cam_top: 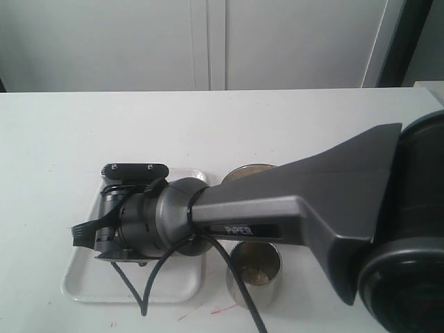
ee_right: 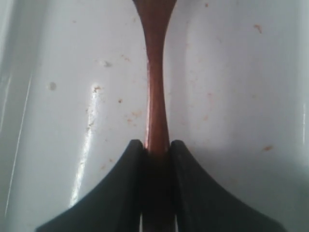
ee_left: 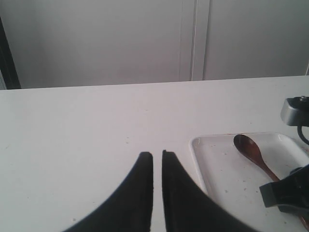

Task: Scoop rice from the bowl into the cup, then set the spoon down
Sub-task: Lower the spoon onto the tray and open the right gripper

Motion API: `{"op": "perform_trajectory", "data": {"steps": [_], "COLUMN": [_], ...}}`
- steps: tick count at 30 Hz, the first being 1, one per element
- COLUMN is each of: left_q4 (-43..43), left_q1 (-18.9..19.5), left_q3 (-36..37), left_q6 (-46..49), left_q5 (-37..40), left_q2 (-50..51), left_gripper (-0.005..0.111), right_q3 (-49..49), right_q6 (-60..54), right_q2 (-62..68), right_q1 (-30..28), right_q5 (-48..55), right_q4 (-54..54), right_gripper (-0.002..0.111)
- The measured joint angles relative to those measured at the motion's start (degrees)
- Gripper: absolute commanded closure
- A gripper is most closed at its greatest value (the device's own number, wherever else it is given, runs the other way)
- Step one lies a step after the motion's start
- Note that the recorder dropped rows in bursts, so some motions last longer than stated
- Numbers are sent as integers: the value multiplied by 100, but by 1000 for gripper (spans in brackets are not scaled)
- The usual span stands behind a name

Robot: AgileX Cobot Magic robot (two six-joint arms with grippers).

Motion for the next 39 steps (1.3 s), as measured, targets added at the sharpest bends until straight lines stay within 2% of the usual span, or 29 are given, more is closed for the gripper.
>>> {"op": "perform_trajectory", "data": {"steps": [5, 7, 16, 19, 28, 39], "left_q4": [0, 0, 0, 0, 0, 0], "left_q1": [0, 0, 0, 0, 0, 0], "left_q3": [0, 0, 0, 0, 0, 0], "left_q6": [0, 0, 0, 0, 0, 0], "left_q5": [0, 0, 0, 0, 0, 0], "left_q2": [0, 0, 0, 0, 0, 0], "left_gripper": [92, 92, 92, 92, 92, 92], "right_q3": [0, 0, 0, 0, 0, 188], "right_q6": [0, 0, 0, 0, -175, -2258], "right_q2": [0, 0, 0, 0, -207, -1319], "right_q1": [0, 0, 0, 0, 36, 431], "right_q5": [-10, -21, -21, -21, -21, 351], "right_q4": [3, 27, 89, 89, 126, -2], "right_gripper": [108, 104, 71, 63, 62, 62]}}
